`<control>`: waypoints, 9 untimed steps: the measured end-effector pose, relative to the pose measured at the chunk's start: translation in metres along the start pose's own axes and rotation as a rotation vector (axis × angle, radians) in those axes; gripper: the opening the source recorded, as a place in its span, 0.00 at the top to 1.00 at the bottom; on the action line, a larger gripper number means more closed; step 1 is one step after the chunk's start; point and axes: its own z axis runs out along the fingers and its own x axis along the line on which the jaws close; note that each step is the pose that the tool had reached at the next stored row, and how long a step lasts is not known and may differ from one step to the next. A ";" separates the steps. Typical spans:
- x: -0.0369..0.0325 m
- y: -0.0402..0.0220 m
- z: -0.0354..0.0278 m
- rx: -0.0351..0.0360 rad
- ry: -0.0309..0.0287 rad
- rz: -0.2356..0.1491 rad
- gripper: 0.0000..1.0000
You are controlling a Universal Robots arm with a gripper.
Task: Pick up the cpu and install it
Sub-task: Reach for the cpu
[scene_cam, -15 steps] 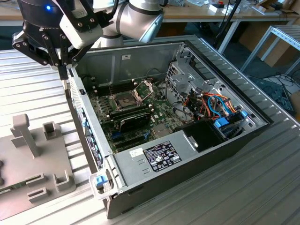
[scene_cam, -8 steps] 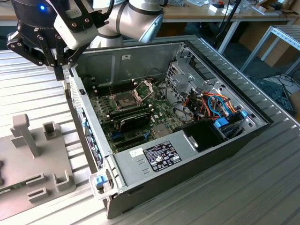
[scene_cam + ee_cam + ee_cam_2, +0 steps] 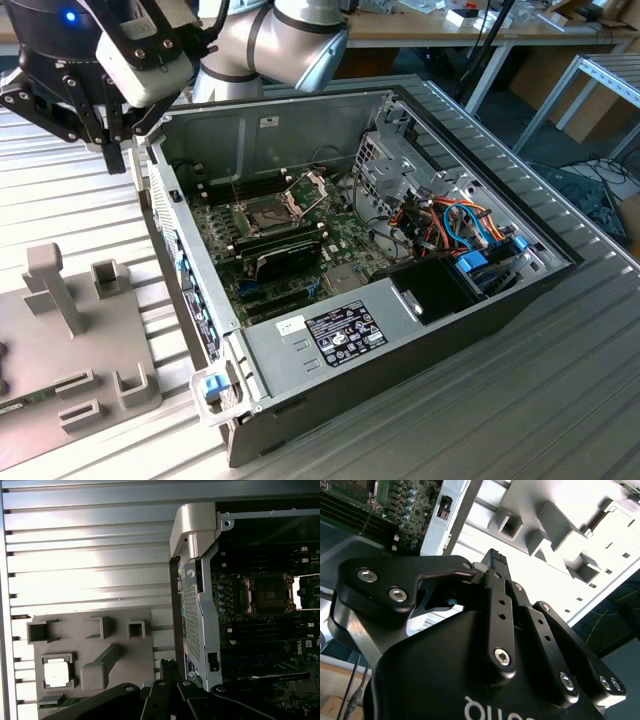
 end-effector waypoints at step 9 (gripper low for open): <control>0.0110 -0.0008 -0.0003 0.0000 0.0000 0.000 0.89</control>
